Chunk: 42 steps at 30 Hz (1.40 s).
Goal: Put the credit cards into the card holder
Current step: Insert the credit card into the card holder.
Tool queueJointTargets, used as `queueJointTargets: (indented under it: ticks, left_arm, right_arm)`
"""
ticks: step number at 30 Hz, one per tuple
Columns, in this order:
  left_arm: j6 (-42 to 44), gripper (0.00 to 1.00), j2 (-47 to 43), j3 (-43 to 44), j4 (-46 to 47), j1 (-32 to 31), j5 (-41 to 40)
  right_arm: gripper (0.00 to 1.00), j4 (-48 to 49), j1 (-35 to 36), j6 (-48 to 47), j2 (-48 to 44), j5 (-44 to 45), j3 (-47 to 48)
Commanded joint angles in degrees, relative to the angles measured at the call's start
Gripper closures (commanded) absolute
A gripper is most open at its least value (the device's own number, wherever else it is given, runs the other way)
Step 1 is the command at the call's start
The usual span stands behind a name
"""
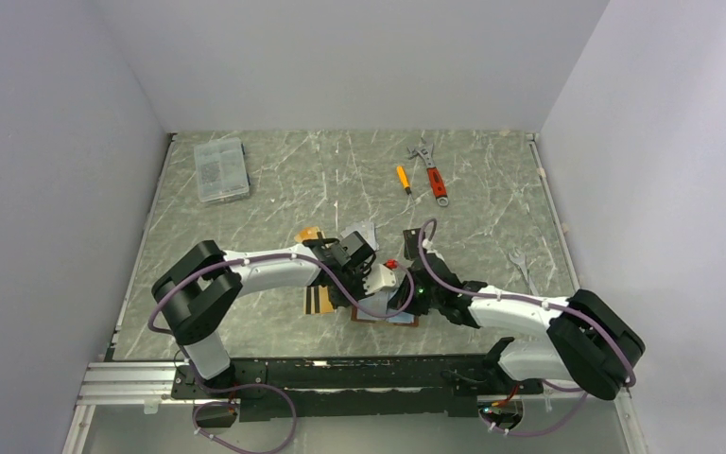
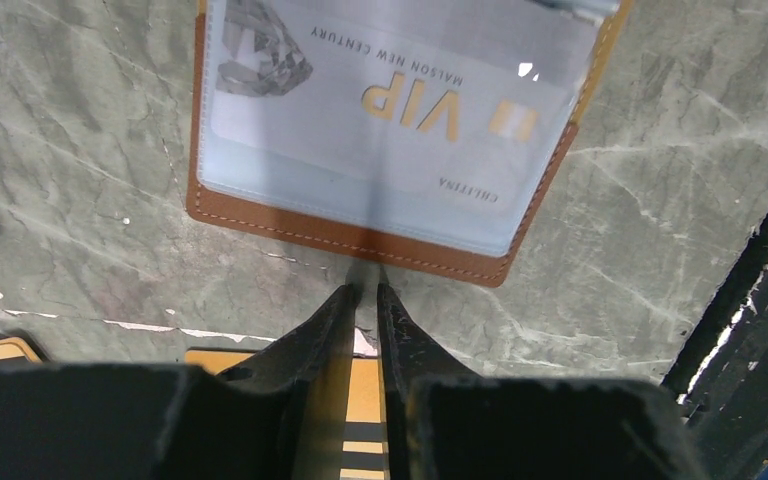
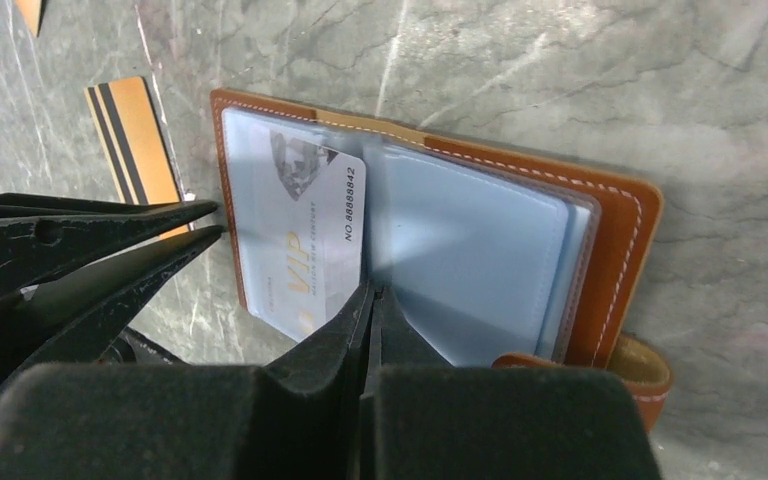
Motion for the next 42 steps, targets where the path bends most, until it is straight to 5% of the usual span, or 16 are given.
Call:
queueJointTargets:
  ticks: [1, 14, 34, 42]
  left_arm:
    - [0.77, 0.80, 2.44, 1.57, 2.87, -0.03, 1.16]
    - [2.08, 0.80, 0.68, 0.12, 4.17, -0.04, 1.30]
    - [3.28, 0.80, 3.09, 1.60, 5.25, -0.04, 1.11]
    - [4.15, 0.79, -0.16, 3.63, 2.25, 0.28, -0.27]
  right_arm:
    - [1.00, 3.49, 1.03, 0.14, 1.42, -0.36, 2.36]
    - [1.00, 3.28, -2.63, -0.20, -0.85, -1.90, 1.49]
    - [1.00, 16.22, -2.50, 3.77, 10.77, -8.86, 1.86]
    - [0.97, 8.30, -4.36, 1.87, 4.01, -7.90, 2.18]
